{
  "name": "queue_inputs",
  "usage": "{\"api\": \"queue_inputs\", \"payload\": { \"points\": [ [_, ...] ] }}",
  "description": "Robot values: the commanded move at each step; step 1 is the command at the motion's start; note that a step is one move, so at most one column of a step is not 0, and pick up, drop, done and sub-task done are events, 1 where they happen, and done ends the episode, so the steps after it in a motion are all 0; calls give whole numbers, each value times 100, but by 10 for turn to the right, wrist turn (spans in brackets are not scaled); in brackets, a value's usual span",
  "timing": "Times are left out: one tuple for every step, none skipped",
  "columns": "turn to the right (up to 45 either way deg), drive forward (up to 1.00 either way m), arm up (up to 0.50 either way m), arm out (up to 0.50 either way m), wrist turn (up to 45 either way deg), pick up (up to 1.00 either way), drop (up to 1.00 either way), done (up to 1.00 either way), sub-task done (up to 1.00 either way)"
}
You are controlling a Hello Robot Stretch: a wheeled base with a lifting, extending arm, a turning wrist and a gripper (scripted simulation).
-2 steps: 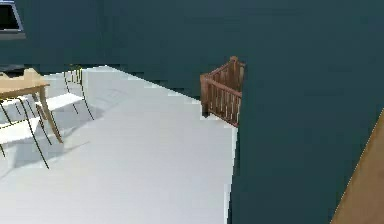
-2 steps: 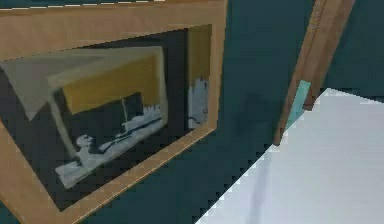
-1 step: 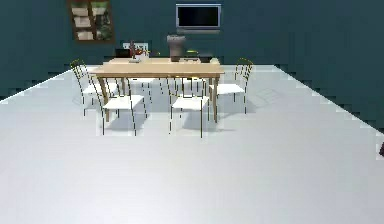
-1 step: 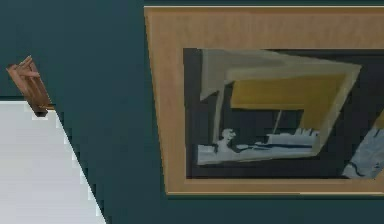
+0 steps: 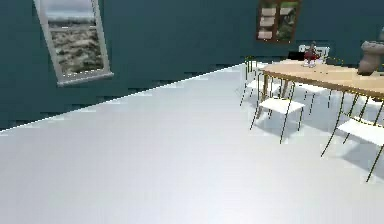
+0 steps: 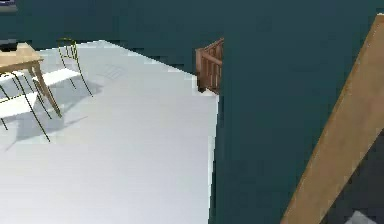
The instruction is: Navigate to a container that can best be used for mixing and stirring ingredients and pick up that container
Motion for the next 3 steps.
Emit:
{"api": "queue_inputs", "payload": {
  "points": [
    [-420,0,0,0,0,0,0,0,0],
    [0,10,0,0,0,0,0,0,0],
    [450,0,0,0,0,0,0,0,0]
  ]
}}
